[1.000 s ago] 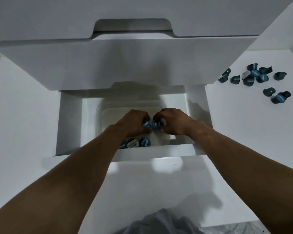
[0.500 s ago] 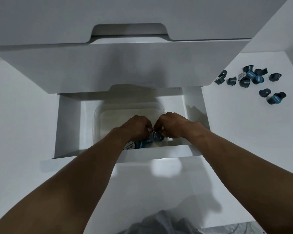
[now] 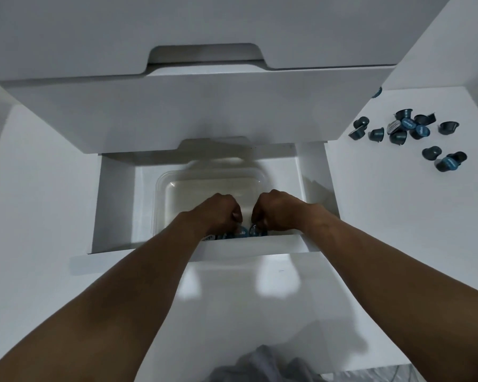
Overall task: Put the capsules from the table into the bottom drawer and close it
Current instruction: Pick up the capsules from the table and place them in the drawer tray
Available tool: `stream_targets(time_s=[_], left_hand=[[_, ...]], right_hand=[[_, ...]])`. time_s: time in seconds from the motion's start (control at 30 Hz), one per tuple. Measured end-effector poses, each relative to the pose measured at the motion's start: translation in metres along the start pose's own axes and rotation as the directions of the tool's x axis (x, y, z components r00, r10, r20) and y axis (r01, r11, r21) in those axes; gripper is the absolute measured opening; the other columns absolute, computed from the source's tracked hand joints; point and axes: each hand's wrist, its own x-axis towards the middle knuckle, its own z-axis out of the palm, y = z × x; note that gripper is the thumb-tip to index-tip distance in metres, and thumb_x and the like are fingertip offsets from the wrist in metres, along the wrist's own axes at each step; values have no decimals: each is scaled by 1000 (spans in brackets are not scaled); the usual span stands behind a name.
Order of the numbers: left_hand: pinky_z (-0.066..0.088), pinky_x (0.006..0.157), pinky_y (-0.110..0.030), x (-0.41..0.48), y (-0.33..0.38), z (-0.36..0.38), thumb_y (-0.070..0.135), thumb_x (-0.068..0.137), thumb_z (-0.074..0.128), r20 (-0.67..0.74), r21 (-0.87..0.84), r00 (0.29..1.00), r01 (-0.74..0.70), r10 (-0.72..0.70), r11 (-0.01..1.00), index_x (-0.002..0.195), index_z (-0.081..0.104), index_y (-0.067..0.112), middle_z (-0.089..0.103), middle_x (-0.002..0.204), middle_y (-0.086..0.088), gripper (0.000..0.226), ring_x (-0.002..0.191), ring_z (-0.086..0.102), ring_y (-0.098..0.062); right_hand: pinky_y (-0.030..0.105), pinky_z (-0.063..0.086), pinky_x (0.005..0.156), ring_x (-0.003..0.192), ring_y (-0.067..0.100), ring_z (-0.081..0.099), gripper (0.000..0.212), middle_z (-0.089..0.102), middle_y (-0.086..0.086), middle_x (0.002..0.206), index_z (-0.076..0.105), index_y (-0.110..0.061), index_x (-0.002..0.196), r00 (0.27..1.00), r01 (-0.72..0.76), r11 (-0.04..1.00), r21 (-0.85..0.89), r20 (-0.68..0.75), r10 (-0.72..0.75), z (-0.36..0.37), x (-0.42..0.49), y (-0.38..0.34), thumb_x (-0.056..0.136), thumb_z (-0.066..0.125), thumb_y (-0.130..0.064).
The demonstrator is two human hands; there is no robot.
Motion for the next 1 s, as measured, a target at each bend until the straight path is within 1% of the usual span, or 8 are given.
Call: stream_targets(time_s=[0.1,0.2,0.37,0.43,0.57,0.7,0.87,1.0], left_hand=[[50,91,-32,-8,-1,-6,23,82,69,-111,45,993,30,-25,999,106,70,15,68,111,-5,25,102,62,-20],[48,94,-33,-19,-2,-15,29,86,65,-230,56,969,109,-93,993,113,66,14,66,115,-6,31,107,59,-22],[47,93,-36,-50,2,-26,31,90,58,-508,65,848,215,-153,975,119,61,15,62,121,-10,33,110,57,-28],[45,92,-36,-63,8,-28,30,90,57,-579,62,801,227,-150,972,120,60,15,62,121,-12,34,110,57,-30],[46,90,-35,-90,31,-33,30,91,55,-664,141,746,187,-47,972,121,58,11,64,118,-13,35,109,58,-33],[49,86,-38,-116,64,-30,30,91,56,-731,197,677,92,84,976,118,57,8,60,116,-15,35,102,60,-35],[50,81,-39,-142,110,-6,30,90,57,-741,314,614,-39,270,949,117,58,8,62,112,-15,35,97,60,-35],[48,76,-39,-156,149,24,30,90,56,-724,371,588,-109,361,922,115,59,7,61,111,-15,34,95,59,-35]], right_hand=[[31,50,88,102,22,63,22,71,1,109,72,-22,104,995,-3,1000,31,-101,6,-4,-5,1,82,68,-25],[34,47,88,106,26,60,23,69,3,112,70,-18,107,976,22,1000,2,-219,-21,-11,-11,1,88,60,-27],[35,43,92,114,29,54,31,61,9,123,61,-14,119,914,-22,1000,-19,-407,13,-28,-31,3,92,52,-27],[35,42,91,116,31,53,36,57,11,127,57,-14,124,887,-66,998,4,-458,60,-34,-46,1,92,52,-30],[41,45,97,120,32,49,45,53,14,132,51,-12,132,832,-122,993,-6,-546,99,-42,-85,-2,94,53,-35],[43,43,100,123,34,46,50,51,17,134,46,-9,136,742,-175,984,23,-654,147,-43,-135,-6,95,50,-36],[42,42,99,123,31,45,47,50,13,134,47,-9,133,640,-229,969,89,-737,218,-17,-205,-5,96,48,-37],[39,42,97,120,29,47,45,52,10,133,48,-11,133,587,-265,956,125,-766,262,9,-258,8,96,47,-35]])
